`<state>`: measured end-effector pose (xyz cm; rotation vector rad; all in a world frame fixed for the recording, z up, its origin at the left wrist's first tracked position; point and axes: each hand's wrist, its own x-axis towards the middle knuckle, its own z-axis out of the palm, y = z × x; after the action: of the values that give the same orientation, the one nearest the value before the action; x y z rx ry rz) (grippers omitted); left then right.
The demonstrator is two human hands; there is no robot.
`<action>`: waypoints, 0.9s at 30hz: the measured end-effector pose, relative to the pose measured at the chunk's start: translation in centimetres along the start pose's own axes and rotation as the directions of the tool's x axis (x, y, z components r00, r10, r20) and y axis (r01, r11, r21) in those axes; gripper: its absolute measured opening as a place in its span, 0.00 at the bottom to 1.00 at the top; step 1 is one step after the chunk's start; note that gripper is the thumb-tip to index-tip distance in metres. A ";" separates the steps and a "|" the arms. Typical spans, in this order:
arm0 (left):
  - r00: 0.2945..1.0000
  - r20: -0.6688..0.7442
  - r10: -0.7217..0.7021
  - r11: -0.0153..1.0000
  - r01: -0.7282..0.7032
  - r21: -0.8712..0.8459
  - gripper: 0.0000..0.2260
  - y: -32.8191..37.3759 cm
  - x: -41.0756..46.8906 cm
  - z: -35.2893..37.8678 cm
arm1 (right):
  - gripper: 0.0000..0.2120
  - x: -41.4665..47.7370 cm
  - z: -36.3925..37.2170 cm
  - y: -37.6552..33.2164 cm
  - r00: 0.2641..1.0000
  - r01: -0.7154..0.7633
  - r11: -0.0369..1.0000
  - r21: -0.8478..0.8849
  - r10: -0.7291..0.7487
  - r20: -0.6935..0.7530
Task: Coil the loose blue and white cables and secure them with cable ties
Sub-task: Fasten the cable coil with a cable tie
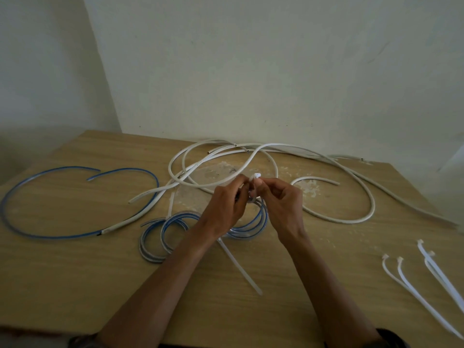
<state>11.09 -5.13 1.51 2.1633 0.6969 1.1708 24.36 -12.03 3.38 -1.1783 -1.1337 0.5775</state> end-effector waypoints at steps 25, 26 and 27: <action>0.996 0.011 0.093 0.981 -0.093 0.172 0.08 0.4 -0.1 0.0 | 0.08 0.1 -0.7 -0.2 0.986 0.160 0.947 -0.277 -0.168 -0.003; 0.996 0.022 0.083 0.986 -0.085 0.144 0.08 0.2 -0.1 -0.1 | 0.06 0.1 -0.6 -0.3 0.988 0.152 0.952 -0.265 -0.157 0.001; 0.997 0.028 0.069 0.990 -0.072 0.123 0.09 0.0 -0.1 -0.2 | 0.06 0.2 -0.7 -0.2 0.992 0.126 0.960 -0.252 -0.129 0.004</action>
<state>10.88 -5.12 1.55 2.3183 0.7044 1.1629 25.00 -12.17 3.62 -1.3111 -1.2890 0.3329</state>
